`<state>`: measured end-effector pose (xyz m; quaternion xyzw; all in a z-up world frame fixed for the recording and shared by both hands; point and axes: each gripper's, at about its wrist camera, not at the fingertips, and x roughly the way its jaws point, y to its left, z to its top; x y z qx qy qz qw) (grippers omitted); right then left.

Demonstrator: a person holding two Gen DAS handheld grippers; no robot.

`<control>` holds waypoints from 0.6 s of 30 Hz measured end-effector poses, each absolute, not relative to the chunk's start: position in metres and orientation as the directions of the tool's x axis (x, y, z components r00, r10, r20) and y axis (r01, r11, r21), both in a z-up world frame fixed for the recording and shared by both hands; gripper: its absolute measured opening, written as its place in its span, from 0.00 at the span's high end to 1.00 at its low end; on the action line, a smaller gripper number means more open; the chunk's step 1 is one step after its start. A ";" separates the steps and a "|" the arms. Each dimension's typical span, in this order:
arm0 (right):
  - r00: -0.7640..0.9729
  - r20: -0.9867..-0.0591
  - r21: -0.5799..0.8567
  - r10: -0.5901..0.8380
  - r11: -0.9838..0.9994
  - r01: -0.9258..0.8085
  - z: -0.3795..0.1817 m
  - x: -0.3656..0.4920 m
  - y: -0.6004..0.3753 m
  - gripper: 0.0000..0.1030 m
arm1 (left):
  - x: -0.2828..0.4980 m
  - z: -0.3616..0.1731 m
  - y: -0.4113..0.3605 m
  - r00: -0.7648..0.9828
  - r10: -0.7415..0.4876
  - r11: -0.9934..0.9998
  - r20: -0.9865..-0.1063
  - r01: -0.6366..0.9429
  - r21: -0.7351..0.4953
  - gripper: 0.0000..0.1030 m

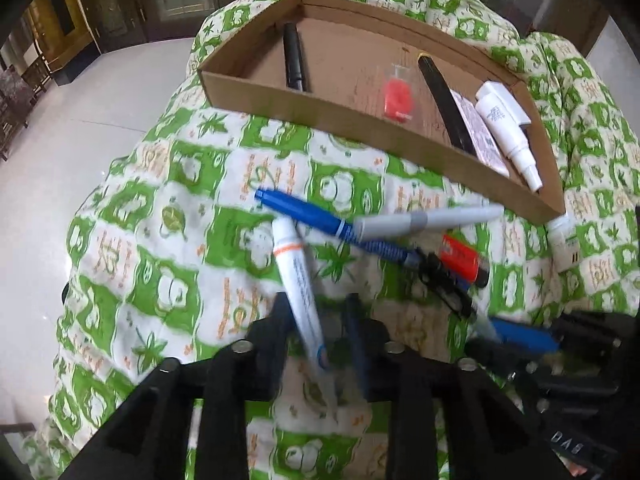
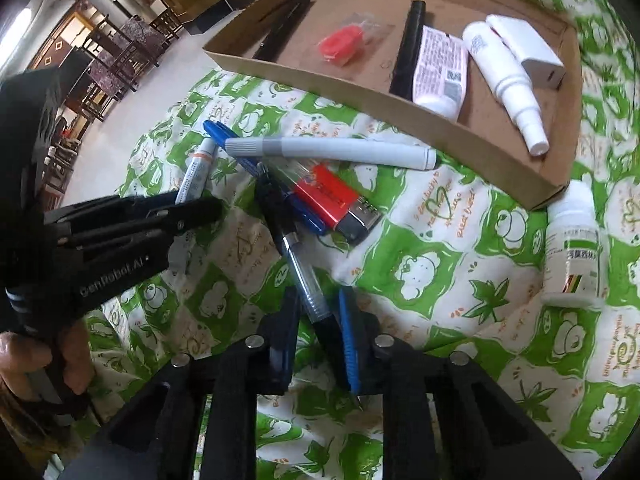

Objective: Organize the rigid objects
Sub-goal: 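Grasp the white orange-banded tube with the left tool while the right tool grasps the clear black pen, then carry the white tube with the left tool while the right tool carries the black pen to the tray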

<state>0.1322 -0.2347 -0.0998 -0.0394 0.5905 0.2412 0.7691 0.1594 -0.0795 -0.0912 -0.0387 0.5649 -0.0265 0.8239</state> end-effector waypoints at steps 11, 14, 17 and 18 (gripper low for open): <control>0.226 -0.931 0.157 0.286 0.874 -0.460 -0.103 0.131 -0.222 0.85 | 0.165 -0.089 -0.062 0.381 -0.111 0.993 -0.918 0.003 -0.119 0.88; 0.224 -0.905 0.234 0.362 0.862 -0.450 -0.095 0.130 -0.224 0.90 | 0.151 -0.090 -0.062 0.347 -0.172 0.985 -0.922 0.052 -0.164 0.88; 0.197 -0.892 0.297 0.408 0.855 -0.426 -0.094 0.133 -0.229 0.90 | 0.141 -0.094 -0.073 0.309 -0.201 0.978 -0.930 0.119 -0.172 0.88; 0.196 -0.899 0.285 0.393 0.862 -0.420 -0.096 0.134 -0.228 0.90 | 0.140 -0.094 -0.076 0.306 -0.194 0.978 -0.932 0.132 -0.160 0.87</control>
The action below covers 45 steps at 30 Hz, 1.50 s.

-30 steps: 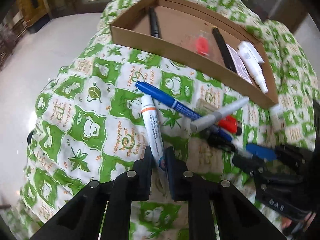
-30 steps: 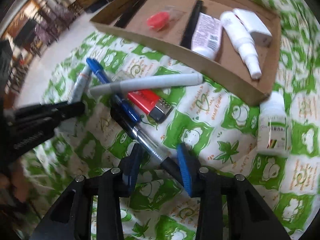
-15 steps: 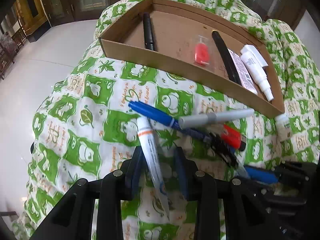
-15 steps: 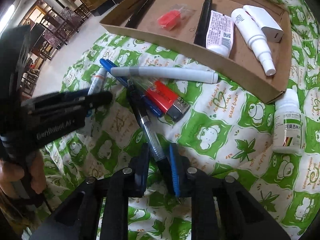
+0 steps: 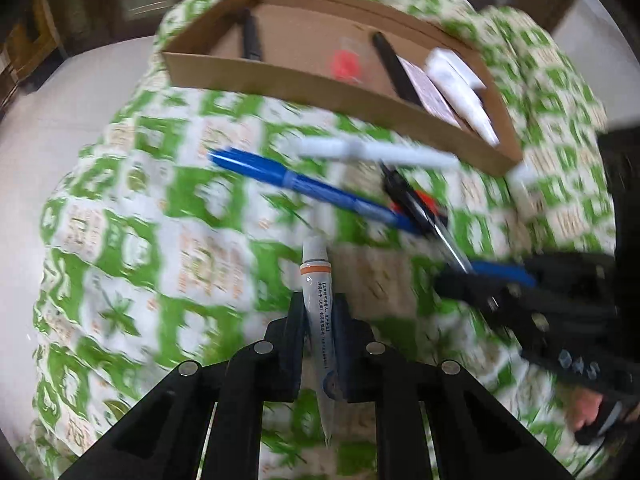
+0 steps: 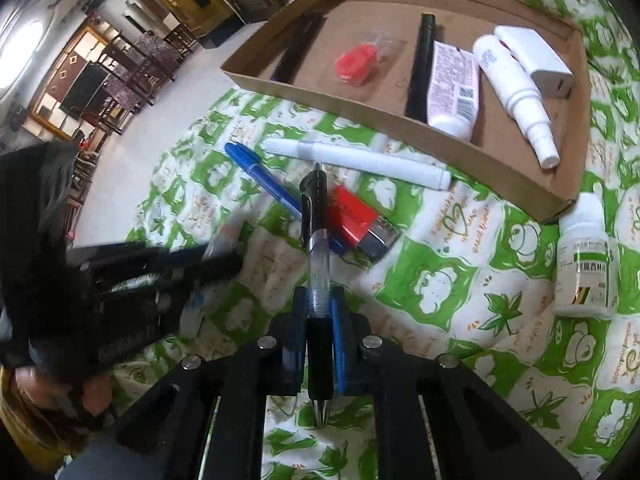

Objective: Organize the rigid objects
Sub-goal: 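Carry the white tube with the left tool while the right tool carries the black pen to the tray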

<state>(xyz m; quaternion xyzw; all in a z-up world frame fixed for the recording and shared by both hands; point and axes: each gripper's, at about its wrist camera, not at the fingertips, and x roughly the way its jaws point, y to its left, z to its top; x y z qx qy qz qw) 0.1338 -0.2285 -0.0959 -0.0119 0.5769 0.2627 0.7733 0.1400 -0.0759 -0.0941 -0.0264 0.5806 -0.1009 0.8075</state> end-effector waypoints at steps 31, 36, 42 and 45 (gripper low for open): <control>0.288 -0.879 0.264 0.381 0.890 -0.371 -0.088 0.138 -0.245 0.90 | 0.135 -0.092 -0.089 0.382 -0.136 0.985 -0.914 0.148 -0.085 0.87; 0.295 -0.866 0.283 0.403 0.883 -0.375 -0.083 0.137 -0.247 0.90 | 0.132 -0.085 -0.090 0.393 -0.151 0.983 -0.907 0.157 -0.095 0.87; 0.286 -0.861 0.304 0.421 0.876 -0.375 -0.080 0.137 -0.250 0.90 | 0.132 -0.081 -0.085 0.391 -0.172 0.982 -0.904 0.141 -0.126 0.87; 0.246 -0.882 0.295 0.401 0.879 -0.375 -0.089 0.137 -0.248 0.90 | 0.132 -0.084 -0.079 0.387 -0.179 0.982 -0.905 0.129 -0.139 0.87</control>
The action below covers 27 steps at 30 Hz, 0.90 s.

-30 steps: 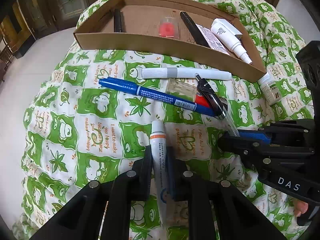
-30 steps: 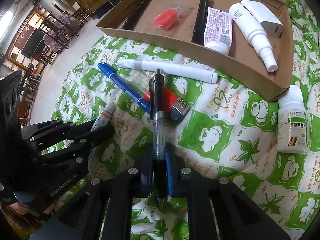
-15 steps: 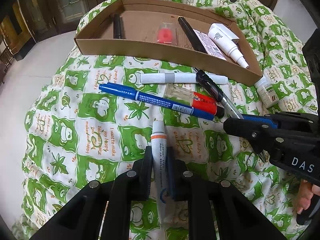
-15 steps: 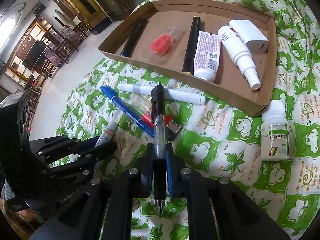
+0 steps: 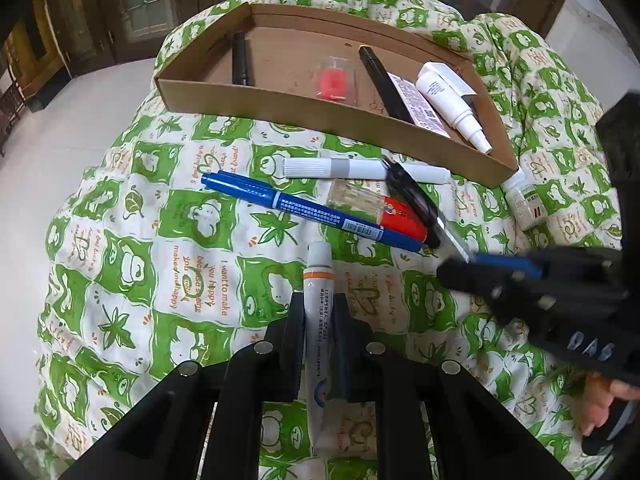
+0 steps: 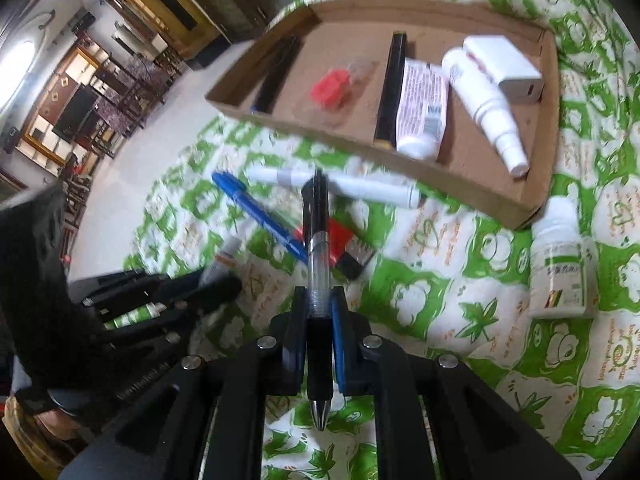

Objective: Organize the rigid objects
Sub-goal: 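Carry the white tube with the left tool while the right tool carries the black pen to the tray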

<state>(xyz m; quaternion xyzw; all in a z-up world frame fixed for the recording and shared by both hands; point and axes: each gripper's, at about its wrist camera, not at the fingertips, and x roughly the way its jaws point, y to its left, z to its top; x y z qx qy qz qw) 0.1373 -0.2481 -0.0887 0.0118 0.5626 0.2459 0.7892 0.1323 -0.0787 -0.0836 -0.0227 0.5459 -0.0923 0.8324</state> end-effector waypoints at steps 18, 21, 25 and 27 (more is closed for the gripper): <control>0.246 -0.831 0.369 0.499 0.825 -0.429 -0.078 0.130 -0.241 0.90 | 0.131 -0.075 -0.065 0.397 -0.210 0.978 -0.893 0.091 -0.189 0.87; 0.257 -0.820 0.375 0.511 0.819 -0.434 -0.074 0.130 -0.240 0.90 | 0.131 -0.075 -0.062 0.396 -0.209 0.978 -0.894 0.082 -0.192 0.87; 0.265 -0.816 0.380 0.513 0.822 -0.424 -0.072 0.131 -0.242 0.90 | 0.131 -0.071 -0.061 0.400 -0.200 0.980 -0.894 0.076 -0.185 0.87; 0.269 -0.813 0.382 0.516 0.822 -0.422 -0.071 0.131 -0.243 0.90 | 0.131 -0.067 -0.061 0.410 -0.193 0.981 -0.891 0.078 -0.177 0.87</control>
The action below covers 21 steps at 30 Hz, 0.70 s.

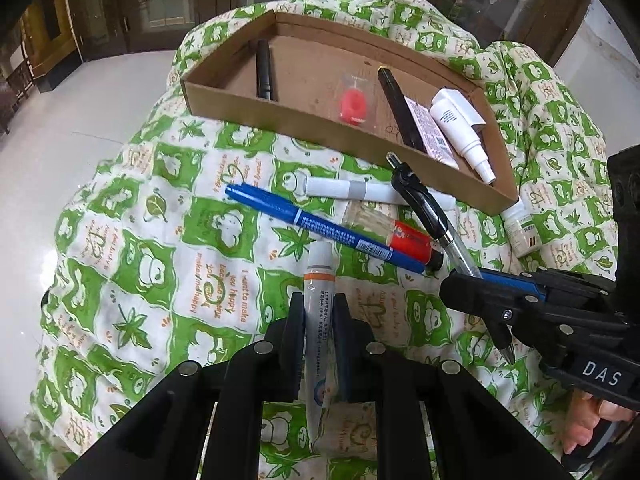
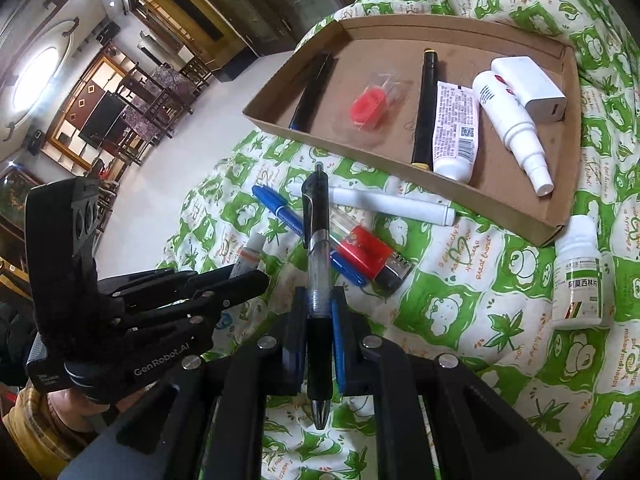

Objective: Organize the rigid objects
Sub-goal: 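Carry the white tube with the left tool while the right tool carries the black pen to the tray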

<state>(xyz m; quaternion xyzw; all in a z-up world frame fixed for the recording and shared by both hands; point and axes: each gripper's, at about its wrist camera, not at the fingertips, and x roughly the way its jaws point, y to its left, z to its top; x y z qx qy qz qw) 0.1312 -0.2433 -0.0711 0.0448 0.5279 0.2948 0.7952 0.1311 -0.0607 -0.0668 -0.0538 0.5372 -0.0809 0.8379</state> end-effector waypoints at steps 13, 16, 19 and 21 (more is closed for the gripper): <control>0.314 -0.779 0.409 0.542 0.820 -0.400 -0.057 0.135 -0.256 0.90 | 0.140 -0.042 -0.068 0.459 -0.168 0.986 -0.872 0.096 -0.139 0.87; 0.330 -0.766 0.425 0.552 0.819 -0.385 -0.053 0.137 -0.264 0.90 | 0.143 -0.036 -0.069 0.469 -0.167 0.986 -0.867 0.100 -0.136 0.87; 0.350 -0.754 0.440 0.556 0.823 -0.360 -0.049 0.140 -0.274 0.90 | 0.148 -0.032 -0.070 0.477 -0.168 0.985 -0.863 0.103 -0.135 0.87; 0.368 -0.748 0.450 0.553 0.829 -0.331 -0.046 0.144 -0.284 0.90 | 0.153 -0.028 -0.070 0.484 -0.169 0.985 -0.859 0.105 -0.135 0.87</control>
